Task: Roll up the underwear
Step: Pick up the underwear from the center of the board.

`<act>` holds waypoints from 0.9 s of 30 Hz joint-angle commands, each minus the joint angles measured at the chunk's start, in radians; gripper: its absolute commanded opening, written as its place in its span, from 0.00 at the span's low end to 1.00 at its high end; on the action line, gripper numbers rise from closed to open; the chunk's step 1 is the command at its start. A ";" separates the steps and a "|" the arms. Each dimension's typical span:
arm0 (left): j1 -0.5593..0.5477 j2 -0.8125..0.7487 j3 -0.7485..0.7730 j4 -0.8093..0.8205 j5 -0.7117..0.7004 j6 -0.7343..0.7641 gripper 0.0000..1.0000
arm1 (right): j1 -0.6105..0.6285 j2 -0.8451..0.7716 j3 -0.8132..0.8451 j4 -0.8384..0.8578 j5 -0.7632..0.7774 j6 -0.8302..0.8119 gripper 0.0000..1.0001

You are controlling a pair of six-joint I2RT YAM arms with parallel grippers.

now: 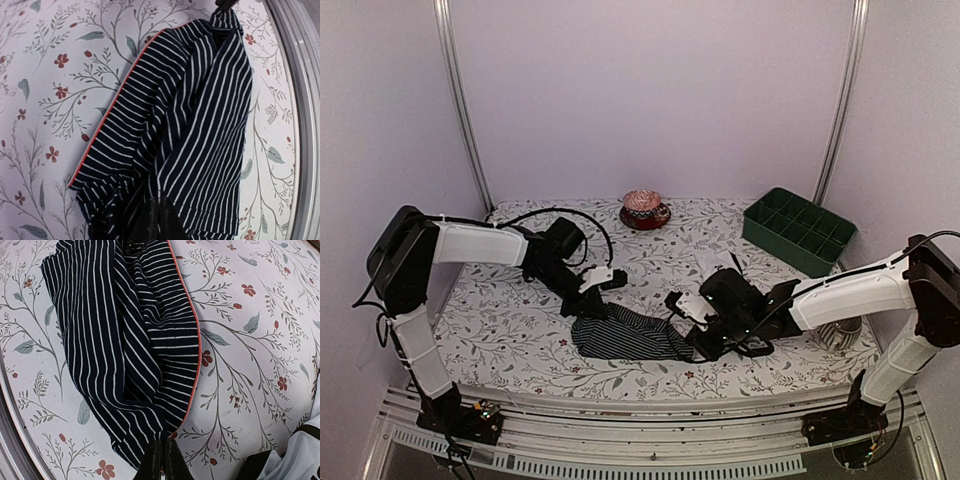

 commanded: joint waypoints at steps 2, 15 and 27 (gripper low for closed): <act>-0.003 -0.010 -0.001 0.004 0.024 -0.003 0.00 | 0.004 0.011 -0.007 0.011 0.011 0.013 0.02; 0.016 -0.290 -0.054 0.144 0.031 -0.084 0.00 | 0.003 -0.076 0.026 -0.012 0.072 0.025 0.02; 0.014 -0.680 -0.146 0.301 -0.074 -0.102 0.00 | 0.004 -0.290 0.126 -0.001 0.091 -0.046 0.02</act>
